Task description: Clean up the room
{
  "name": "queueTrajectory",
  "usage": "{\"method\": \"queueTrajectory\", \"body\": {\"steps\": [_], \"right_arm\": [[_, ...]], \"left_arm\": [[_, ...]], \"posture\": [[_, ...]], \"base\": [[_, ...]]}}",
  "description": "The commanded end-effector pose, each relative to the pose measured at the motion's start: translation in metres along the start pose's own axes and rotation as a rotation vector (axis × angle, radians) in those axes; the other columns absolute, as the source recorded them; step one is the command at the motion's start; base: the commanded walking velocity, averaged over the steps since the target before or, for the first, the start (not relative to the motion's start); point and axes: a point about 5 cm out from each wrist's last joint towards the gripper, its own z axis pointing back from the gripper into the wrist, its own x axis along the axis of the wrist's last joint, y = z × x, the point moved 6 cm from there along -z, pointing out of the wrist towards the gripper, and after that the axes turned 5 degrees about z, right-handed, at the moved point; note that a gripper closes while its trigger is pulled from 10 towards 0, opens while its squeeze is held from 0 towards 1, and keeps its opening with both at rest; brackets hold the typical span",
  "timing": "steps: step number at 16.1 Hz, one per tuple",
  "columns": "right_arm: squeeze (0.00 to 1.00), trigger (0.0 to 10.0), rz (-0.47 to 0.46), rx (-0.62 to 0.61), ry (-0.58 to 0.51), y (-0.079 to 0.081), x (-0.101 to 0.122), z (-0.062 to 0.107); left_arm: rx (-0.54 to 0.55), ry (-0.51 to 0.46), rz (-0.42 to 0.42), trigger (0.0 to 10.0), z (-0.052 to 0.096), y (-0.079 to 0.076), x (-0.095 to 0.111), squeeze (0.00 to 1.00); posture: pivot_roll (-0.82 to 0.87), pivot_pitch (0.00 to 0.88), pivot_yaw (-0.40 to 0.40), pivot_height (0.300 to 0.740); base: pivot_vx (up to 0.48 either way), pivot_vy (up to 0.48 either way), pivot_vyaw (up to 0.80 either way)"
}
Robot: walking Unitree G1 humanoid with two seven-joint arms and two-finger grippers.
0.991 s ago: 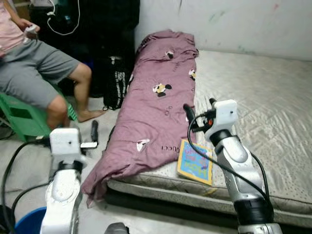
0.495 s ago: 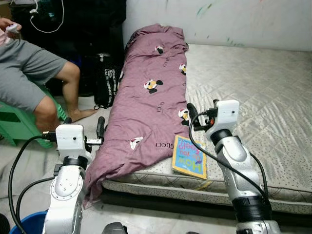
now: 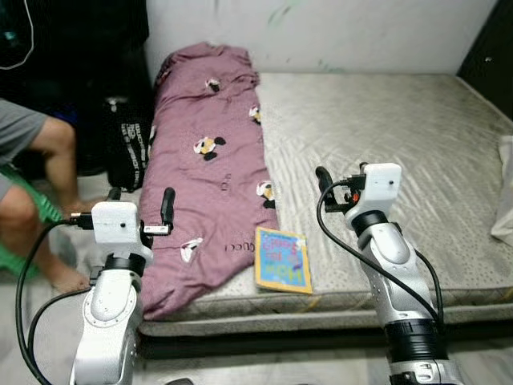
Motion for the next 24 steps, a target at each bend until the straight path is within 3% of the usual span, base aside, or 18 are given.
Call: {"method": "queueTrajectory", "body": {"steps": [1,7,18,24], "right_arm": [[0.0,10.0,-0.002,0.009,-0.006,0.003,0.0012,-0.0016],[0.0,10.0,0.007,0.014,-0.005,0.0043,0.001,-0.0031],[0.0,10.0,0.028,0.028,-0.006,0.0047,0.0007,-0.0039],[0.0,10.0,0.029,0.04,-0.005,0.0056,0.0006,-0.0037]], "left_arm": [[0.015,0.008,-0.006,10.0,-0.0006,0.0038,-0.003,0.0],[0.015,0.012,-0.015,10.0,0.0002,0.0039,-0.0029,0.0],[0.01,0.015,-0.004,10.0,-0.0003,0.0005,-0.0045,0.0],[-0.022,-0.01,0.025,10.0,0.0013,-0.004,-0.0003,0.0]], "posture": [[-0.01,0.0,-0.031,0.74],[-0.01,0.0,-0.029,0.74],[-0.02,0.0,-0.036,0.74],[-0.02,0.0,-0.039,0.74]], "base": [[0.0,0.0,0.0],[0.0,0.0,0.0],[0.0,-0.336,0.0],[0.0,0.0,0.0]]}}
